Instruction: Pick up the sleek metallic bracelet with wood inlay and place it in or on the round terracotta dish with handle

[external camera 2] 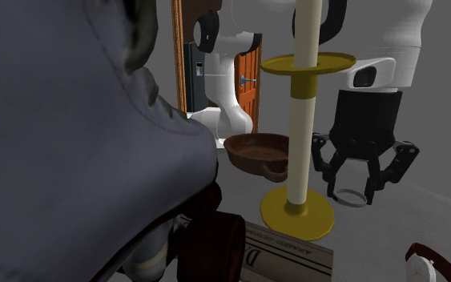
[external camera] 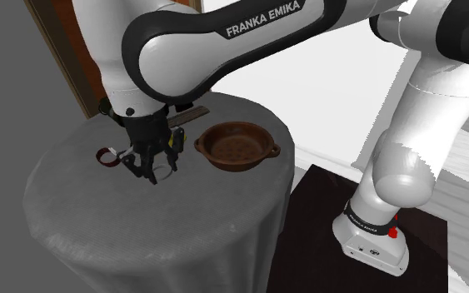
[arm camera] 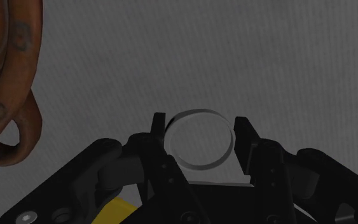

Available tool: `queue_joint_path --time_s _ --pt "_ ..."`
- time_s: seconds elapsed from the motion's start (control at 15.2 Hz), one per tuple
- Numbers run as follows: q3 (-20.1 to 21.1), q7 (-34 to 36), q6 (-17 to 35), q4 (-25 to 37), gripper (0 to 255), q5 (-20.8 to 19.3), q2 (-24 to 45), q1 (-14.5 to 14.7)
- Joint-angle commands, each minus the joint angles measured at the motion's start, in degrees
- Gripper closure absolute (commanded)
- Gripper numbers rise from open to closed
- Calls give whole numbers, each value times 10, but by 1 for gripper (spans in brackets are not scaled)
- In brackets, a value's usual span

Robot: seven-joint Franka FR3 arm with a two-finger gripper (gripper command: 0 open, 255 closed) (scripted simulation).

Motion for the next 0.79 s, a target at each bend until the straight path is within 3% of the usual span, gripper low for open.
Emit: queue_joint_path --time_s 0.0,0.73 --pt "0 0 -1 -2 255 0 1 0" --pt "1 0 -78 76 255 0 2 1"
